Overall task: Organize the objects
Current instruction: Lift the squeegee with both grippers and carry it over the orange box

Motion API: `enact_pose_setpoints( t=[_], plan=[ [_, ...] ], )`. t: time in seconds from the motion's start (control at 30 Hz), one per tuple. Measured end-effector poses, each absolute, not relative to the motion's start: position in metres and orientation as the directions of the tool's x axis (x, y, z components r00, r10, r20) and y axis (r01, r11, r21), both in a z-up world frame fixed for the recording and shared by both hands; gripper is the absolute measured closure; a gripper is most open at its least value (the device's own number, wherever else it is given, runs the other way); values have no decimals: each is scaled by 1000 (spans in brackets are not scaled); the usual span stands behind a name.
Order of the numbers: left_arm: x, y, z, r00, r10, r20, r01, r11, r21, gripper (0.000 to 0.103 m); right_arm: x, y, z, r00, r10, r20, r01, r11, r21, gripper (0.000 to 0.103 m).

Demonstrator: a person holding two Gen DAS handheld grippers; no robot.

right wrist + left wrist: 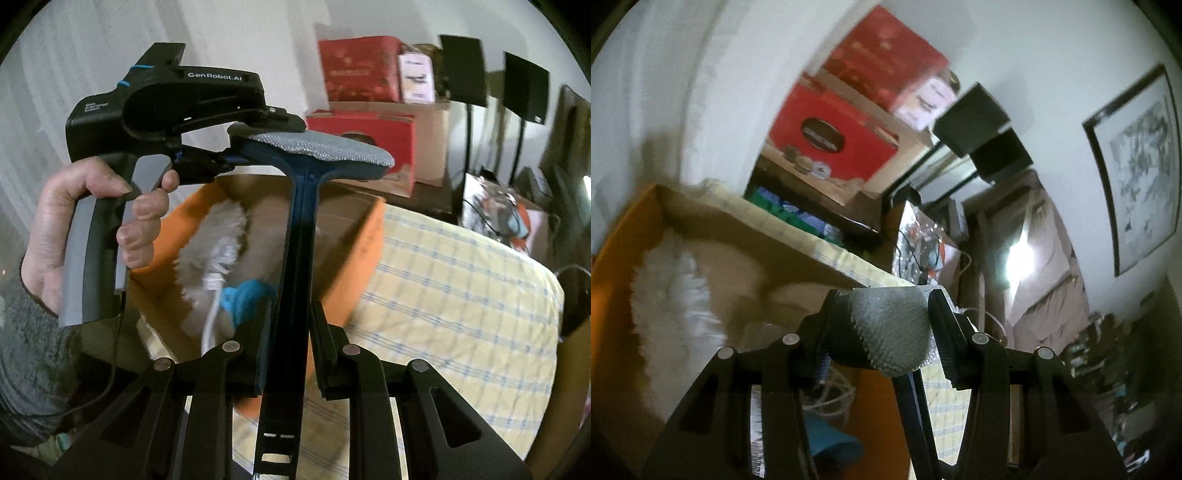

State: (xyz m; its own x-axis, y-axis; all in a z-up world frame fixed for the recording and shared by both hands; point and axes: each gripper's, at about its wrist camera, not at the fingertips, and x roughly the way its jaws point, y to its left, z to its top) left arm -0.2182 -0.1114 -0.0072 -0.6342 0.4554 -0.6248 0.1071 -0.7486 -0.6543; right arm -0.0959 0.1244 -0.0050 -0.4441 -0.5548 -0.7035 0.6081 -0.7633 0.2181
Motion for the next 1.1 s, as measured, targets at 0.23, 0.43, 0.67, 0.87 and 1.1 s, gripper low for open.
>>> enact_pose_setpoints(
  t=[0.23,0.43,0.67,0.87,1.1],
  plan=[
    [-204,-166,-22,-666,432,-608,168,-707,-687,58,-106,81,-9,-396,-544,-739,675,-719,168,84],
    [-187,-211,-43,-682,413,-603,224,-667,-711,58,-103,43,-20,-357,-521,-775,744,-661,102,84],
    [-179,-236,-72,-671,424,-608,271,-623,-734,58,-107,21,-33,-306,-501,-810,798,-599,69,84],
    [-179,-242,-91,-656,438,-615,298,-598,-744,57,-119,15,-45,-280,-469,-838,818,-573,47,84],
    [-179,-243,-103,-642,458,-615,313,-576,-755,57,-128,16,-48,-252,-473,-844,840,-540,53,84]
  ],
)
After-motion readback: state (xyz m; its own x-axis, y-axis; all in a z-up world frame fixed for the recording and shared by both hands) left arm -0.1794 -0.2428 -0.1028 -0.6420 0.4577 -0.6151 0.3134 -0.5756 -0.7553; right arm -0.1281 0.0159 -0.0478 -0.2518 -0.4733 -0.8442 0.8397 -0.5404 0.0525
